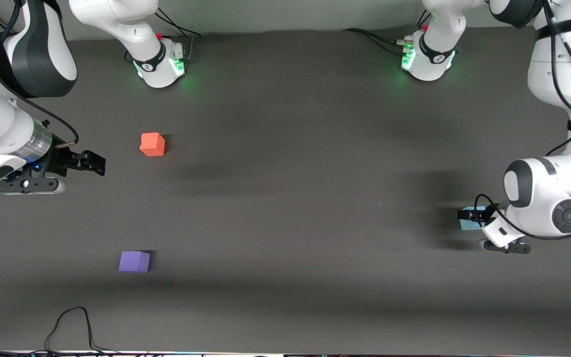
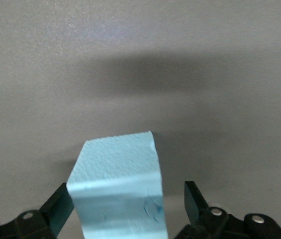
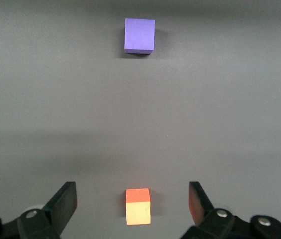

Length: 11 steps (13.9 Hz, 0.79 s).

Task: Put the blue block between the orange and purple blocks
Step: 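Lower the left gripper onto the light blue block and close it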

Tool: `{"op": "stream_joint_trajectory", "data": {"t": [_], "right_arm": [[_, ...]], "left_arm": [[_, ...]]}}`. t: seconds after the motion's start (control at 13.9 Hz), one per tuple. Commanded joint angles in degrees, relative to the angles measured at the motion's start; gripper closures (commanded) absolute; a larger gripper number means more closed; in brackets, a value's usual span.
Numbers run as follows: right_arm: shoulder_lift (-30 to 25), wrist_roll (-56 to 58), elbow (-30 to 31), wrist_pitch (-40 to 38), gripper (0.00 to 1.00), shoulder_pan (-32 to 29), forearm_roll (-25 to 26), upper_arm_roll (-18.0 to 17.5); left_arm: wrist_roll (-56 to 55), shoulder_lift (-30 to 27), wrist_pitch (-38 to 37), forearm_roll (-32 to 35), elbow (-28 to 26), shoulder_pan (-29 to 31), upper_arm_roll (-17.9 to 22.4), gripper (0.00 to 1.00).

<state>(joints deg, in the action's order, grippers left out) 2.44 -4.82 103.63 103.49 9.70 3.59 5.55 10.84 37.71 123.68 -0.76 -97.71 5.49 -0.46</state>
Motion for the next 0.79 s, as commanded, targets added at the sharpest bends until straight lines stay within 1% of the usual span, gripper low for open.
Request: {"op": "stream_joint_trajectory", "data": {"t": [0.0,0.07,0.14,0.22,0.29,0.36,0.43,0.51,0.58,0.72], "right_arm": [[0.11,-0.01,0.17,0.67,0.00,0.23,0.63,0.07],[0.02,-0.01,0.86,0.93,0.00,0.23,0.63,0.07],[-0.32,-0.01,1.57,1.71,0.00,0.23,0.63,0.07],[-0.59,-0.01,2.36,2.15,0.00,0.23,0.63,0.16],[-0.59,0.16,2.45,2.51,0.00,0.23,0.63,0.33],[-0.68,0.34,2.45,2.51,0.00,0.23,0.54,0.51],[-0.68,0.34,2.45,2.51,0.00,0.23,0.54,0.51],[-0.68,0.34,2.45,2.51,0.00,0.23,0.54,0.51],[-0.68,0.34,2.45,2.51,0.00,0.23,0.54,0.51],[-0.68,0.34,2.45,2.51,0.00,0.23,0.54,0.51]], "left_arm": [[1.12,0.61,1.74,-0.55,-0.38,0.84,-0.07,0.05],[1.12,0.61,1.48,-0.55,-0.38,0.84,-0.16,0.24],[1.12,0.52,1.22,-0.55,-0.38,0.75,-0.07,0.59],[1.03,0.26,0.87,-0.73,-0.38,0.75,-0.07,0.76],[0.59,-0.09,0.26,-0.73,-0.29,0.84,-0.16,0.75],[0.07,-1.40,-2.10,-0.73,-0.20,0.75,-0.07,0.75],[0.06,-4.45,-7.87,-0.73,0.06,0.84,-0.07,0.75],[0.06,-8.66,-14.19,-0.90,0.15,0.93,0.02,0.74],[0.93,-13.49,-19.56,-0.82,0.15,1.45,0.10,0.68],[0.94,-22.11,-28.36,-1.08,0.15,3.82,-0.07,0.70]]}}
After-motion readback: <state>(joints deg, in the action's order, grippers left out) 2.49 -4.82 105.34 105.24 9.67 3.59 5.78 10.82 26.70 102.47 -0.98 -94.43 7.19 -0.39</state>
